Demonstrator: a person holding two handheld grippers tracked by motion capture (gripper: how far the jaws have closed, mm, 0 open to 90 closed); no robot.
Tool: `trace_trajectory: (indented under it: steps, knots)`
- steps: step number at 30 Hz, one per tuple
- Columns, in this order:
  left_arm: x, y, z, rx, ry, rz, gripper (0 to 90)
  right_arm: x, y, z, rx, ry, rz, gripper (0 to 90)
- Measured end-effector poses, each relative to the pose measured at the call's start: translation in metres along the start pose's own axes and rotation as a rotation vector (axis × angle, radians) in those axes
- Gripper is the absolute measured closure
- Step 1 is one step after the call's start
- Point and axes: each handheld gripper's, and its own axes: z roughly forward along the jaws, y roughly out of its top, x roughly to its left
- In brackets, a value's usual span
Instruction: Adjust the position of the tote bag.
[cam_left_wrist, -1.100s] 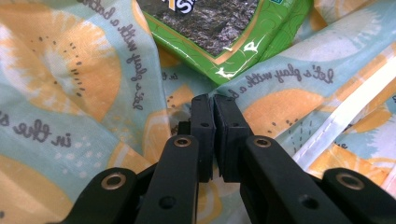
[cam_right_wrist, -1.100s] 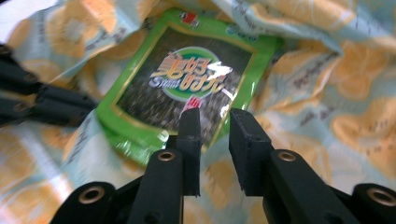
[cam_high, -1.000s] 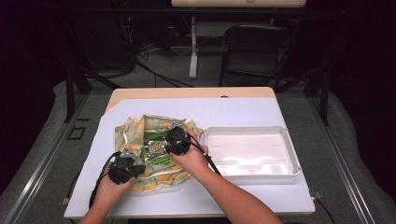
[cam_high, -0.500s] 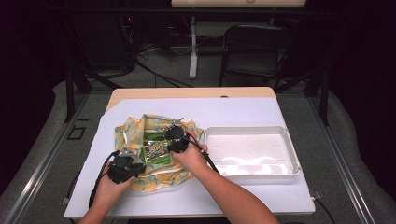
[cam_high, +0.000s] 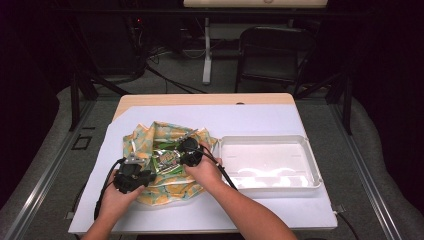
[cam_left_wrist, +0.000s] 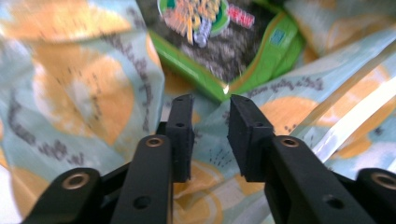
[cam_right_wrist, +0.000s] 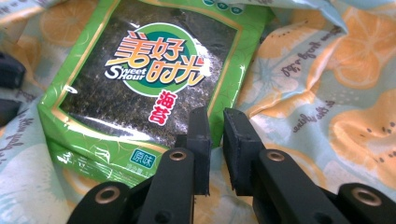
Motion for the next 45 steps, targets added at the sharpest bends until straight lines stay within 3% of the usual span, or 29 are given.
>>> trace_trajectory:
  steps: [1,5,12,14,22,27,32,41,42,45]
  knots:
    - [0.001,0.003,-0.002,0.000,-0.002,0.002,67.2,0.000,-0.001,0.002,-0.036,0.005,0.021,81.7]
    - [0.003,0.015,-0.007,-0.027,-0.006,-0.035,60.2,-0.001,-0.002,0.002,-0.037,0.017,0.059,82.1]
    - [0.004,0.033,-0.005,-0.053,-0.011,-0.065,56.3,0.000,-0.003,0.003,-0.047,0.009,0.047,82.1]
    - [0.006,0.035,0.000,-0.049,-0.016,-0.092,55.4,0.000,-0.003,0.003,-0.049,0.010,0.049,82.2]
    - [0.014,0.039,0.015,-0.004,-0.014,-0.192,52.5,0.001,-0.003,0.003,-0.052,0.007,0.046,82.1]
    - [0.018,0.039,0.026,0.059,-0.020,-0.233,48.6,0.001,-0.003,0.003,-0.053,0.007,0.046,82.1]
    - [0.020,0.039,0.030,0.078,-0.016,-0.268,47.0,0.001,-0.003,0.003,-0.053,0.008,0.044,82.1]
    - [0.023,0.032,0.034,0.099,-0.027,-0.300,46.2,0.001,-0.004,0.003,-0.055,0.010,0.048,82.1]
    - [0.023,0.032,0.035,0.097,-0.028,-0.303,46.2,0.000,-0.003,0.001,-0.035,0.009,0.032,82.2]
    - [0.023,0.032,0.037,0.102,-0.044,-0.306,45.6,0.001,-0.004,0.003,-0.054,0.010,0.044,82.2]
